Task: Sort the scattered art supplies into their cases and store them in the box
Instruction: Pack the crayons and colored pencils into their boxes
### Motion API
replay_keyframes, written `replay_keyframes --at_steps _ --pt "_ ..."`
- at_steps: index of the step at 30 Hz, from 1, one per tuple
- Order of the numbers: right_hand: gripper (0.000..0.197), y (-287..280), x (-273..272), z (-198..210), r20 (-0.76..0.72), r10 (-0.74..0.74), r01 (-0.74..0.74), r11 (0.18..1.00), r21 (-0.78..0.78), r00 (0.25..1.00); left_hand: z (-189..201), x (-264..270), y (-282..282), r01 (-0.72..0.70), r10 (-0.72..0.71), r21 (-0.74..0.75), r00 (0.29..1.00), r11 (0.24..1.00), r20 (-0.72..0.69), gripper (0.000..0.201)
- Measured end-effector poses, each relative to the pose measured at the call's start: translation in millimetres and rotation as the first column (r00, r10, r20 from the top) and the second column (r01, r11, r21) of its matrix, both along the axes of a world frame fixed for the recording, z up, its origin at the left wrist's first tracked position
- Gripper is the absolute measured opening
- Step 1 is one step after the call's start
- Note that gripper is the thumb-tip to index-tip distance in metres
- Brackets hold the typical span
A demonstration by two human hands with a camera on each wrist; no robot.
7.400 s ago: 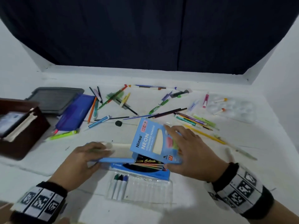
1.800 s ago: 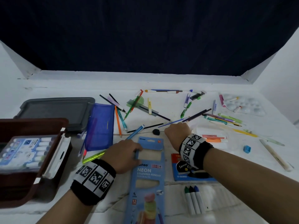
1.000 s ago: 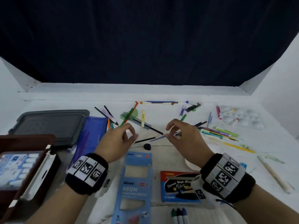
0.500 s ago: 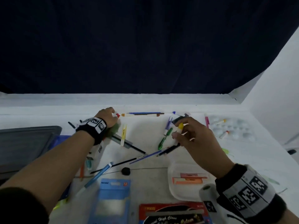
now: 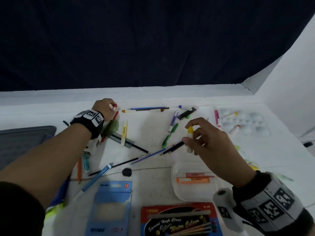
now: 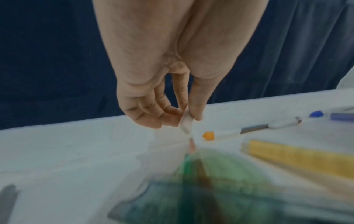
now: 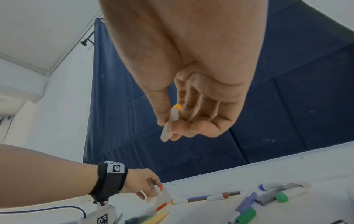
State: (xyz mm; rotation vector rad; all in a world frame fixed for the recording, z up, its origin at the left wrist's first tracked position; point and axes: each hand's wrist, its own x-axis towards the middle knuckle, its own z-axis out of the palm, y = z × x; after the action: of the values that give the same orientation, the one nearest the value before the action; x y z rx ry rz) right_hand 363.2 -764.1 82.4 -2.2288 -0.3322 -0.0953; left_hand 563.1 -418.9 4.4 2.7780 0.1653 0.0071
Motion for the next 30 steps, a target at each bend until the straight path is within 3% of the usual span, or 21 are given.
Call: replay_keyframes --at_steps 4,7,11,15,23,30 --pt "0.012 -1.1 -14.6 1.7 -0.001 0.004 -0.004 0.998 0.056 1.000 44.6 -61.7 -12.2 0.083 -0.047 -0.149 0.973 0.985 0.228 0.014" --pt "0.006 -1.1 -30.5 0.9 -0.024 0.041 -0.039 0.997 0.069 0.999 71.4 -135.6 -26.0 0.189 -0.065 -0.338 0.936 0.922 0.345 0.022" --pt "0.005 -4.2 -69.4 -9.1 -0.074 0.094 -0.092 0.995 0.023 0.993 81.7 -239.0 -46.7 0.321 -0.156 -0.603 0.938 0.731 0.309 0.032" --pt "0.008 -2.4 -111.6 -28.0 -0.159 0.085 -0.088 0.996 -0.011 0.984 66.3 -304.9 -64.6 0.274 -0.194 -0.756 0.961 0.595 0.196 0.030" --pt "0.006 -1.1 -161.2 -58.3 -0.291 0.079 -0.074 0.997 0.026 0.953 32.2 -368.7 -93.1 0.221 -0.298 -0.808 0.953 0.546 0.060 0.020" --pt "0.005 -8.1 -172.0 -78.3 -0.401 0.178 -0.171 0.984 0.053 0.898 14.9 -408.6 -127.7 0.241 -0.323 -0.752 0.946 0.614 0.040 0.019"
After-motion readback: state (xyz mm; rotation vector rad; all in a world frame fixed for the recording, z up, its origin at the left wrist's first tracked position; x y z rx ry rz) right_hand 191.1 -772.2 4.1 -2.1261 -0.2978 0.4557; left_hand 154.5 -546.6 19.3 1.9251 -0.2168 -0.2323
